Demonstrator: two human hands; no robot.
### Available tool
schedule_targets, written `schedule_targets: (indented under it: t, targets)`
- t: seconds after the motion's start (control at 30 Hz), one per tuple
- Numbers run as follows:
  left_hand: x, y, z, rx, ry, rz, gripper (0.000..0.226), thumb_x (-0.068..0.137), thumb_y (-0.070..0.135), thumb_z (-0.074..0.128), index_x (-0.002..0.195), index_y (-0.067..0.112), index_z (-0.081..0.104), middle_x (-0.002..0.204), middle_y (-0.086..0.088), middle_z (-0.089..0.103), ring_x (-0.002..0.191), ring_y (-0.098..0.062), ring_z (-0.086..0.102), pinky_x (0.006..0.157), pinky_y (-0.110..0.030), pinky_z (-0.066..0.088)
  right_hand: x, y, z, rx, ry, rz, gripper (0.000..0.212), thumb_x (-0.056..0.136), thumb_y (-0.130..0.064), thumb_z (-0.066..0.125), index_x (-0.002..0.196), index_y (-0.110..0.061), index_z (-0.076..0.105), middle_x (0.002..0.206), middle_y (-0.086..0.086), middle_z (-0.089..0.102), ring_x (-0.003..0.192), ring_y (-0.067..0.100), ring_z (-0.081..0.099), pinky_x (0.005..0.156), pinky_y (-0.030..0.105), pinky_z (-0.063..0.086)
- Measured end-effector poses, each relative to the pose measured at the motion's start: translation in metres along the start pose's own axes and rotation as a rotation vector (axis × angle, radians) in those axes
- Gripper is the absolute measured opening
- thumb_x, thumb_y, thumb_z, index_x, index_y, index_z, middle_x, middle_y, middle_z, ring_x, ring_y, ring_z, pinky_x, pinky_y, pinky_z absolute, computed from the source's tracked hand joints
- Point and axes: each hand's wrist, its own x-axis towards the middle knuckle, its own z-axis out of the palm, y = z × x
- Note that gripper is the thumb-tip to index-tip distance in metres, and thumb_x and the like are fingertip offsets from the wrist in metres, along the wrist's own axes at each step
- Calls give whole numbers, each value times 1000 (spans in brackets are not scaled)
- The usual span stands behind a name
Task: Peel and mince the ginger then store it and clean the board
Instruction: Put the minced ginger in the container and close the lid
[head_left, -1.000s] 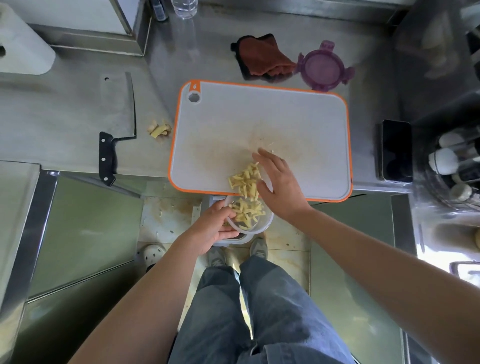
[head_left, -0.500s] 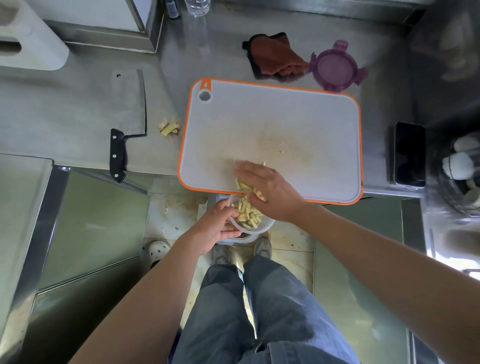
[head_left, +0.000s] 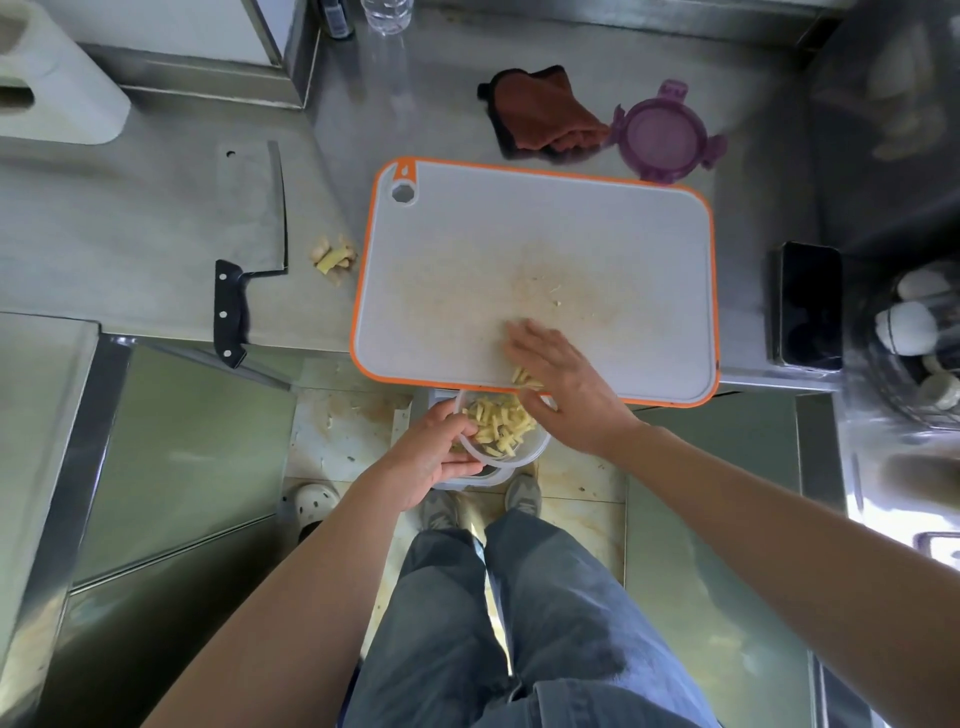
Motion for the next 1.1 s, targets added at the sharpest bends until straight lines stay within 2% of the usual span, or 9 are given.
schedule_targets:
  t: [0.2,0.4,0.5,0.6,0.7,0.83,0.93,1.03,1.1]
  targets:
    - [1,-1,1,9,5,7,37,91,9,52,127,19,52,124,-16,57,98,-29,68,87,-39,57,-36,-16,6,107,-37,-148,48,91,-18,42,138,-17,46,147,-1,40,135,15,37,108,35,38]
    - [-2,0,4,20,10,12,32,92,8,49,123,16,52,124,-17,55,95,-28,66,87,-39,56,-34,-14,7,51,91,45,54,89,-25,36,140,-10,41,151,6,34,142,21,27,116,41,26]
    - [-2,-1,3,34,5,12,30,92,10,50,122,15,52,124,-19,56,98,-31,66,90,-41,55,-42,-21,14,54,14,-92,48,91,-19,41,138,-11,46,145,4,44,139,17,33,115,38,28]
    - [-2,-1,3,38,-1,15,34,92,10,51,125,15,51,124,-18,57,98,-30,66,89,-40,56,-36,-25,9,105,61,-125,44,89,-14,44,132,-12,52,135,4,53,127,18,47,106,36,39]
    - [-3,1,3,38,-1,11,33,92,9,50,124,17,50,123,-16,56,97,-29,66,86,-38,56,-10,-19,2,47,114,-19,50,90,-14,47,140,-11,43,146,8,41,136,23,37,112,38,31]
    - [-4,2,3,37,5,-2,30,92,9,50,121,17,50,122,-17,56,97,-29,66,83,-36,57,17,-9,2,-108,33,96,60,94,-20,47,149,-9,25,158,8,18,147,21,12,120,39,12]
    - [-3,2,2,26,5,-5,29,91,8,51,118,18,51,120,-17,57,95,-28,67,84,-37,57,2,-11,6,-76,64,-39,47,89,-11,51,135,-6,49,146,13,42,138,26,35,114,39,30]
    - [-3,2,1,21,5,1,33,91,8,51,123,17,50,118,-16,59,94,-27,67,85,-37,57,-25,-20,3,41,89,-147,35,87,-7,46,116,-8,66,119,9,65,111,23,60,94,35,50]
    - [-2,2,1,23,1,1,34,91,8,51,123,18,50,118,-16,59,95,-27,67,86,-37,57,-28,-24,-2,103,125,-153,34,86,-7,43,108,-9,68,101,5,69,94,20,64,80,33,53]
